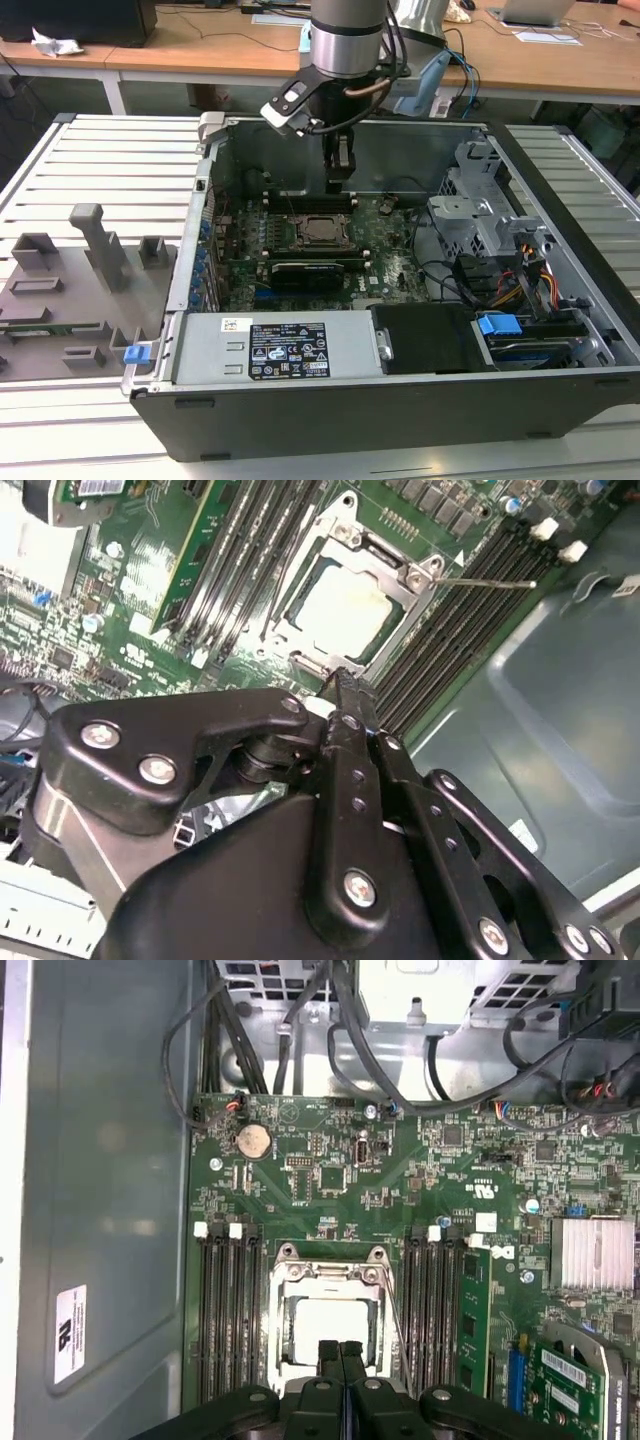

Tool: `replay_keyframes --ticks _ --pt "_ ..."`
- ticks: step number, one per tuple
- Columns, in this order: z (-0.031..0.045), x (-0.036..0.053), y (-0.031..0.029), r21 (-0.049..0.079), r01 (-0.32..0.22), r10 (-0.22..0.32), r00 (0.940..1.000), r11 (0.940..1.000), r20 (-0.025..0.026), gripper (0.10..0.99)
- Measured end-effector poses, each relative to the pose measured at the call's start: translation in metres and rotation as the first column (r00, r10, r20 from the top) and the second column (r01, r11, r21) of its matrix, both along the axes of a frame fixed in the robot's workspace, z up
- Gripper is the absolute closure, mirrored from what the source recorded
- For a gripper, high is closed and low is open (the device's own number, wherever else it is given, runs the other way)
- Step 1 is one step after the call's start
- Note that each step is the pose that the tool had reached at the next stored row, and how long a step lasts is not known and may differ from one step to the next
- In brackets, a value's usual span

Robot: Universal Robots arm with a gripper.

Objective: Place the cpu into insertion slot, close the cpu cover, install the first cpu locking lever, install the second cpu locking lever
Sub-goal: 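Install the first cpu locking lever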

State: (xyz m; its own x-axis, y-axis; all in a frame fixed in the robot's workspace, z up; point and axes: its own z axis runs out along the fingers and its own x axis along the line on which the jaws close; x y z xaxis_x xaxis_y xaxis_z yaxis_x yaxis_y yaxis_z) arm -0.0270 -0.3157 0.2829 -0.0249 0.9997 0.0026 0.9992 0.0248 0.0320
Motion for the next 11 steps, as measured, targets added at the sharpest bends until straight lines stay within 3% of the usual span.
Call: replay_keyframes --ticks 2,4,6,11 --pt "0.0001 -0.0001 0.0000 0.000 -0.024 0.024 0.9997 0.9997 0.0000 0.980" --pt "0.0001 0.0001 0.0000 0.000 -0.102 0.102 0.9948 0.9948 0.0001 0.980" --pt "0.0001 0.0001 0.0000 0.000 -0.142 0.142 0.9898 0.9898 0.0001 0.980" --pt "0.0000 0.0001 0.0000 0.000 -0.191 0.191 0.9817 0.9817 0.0001 0.980"
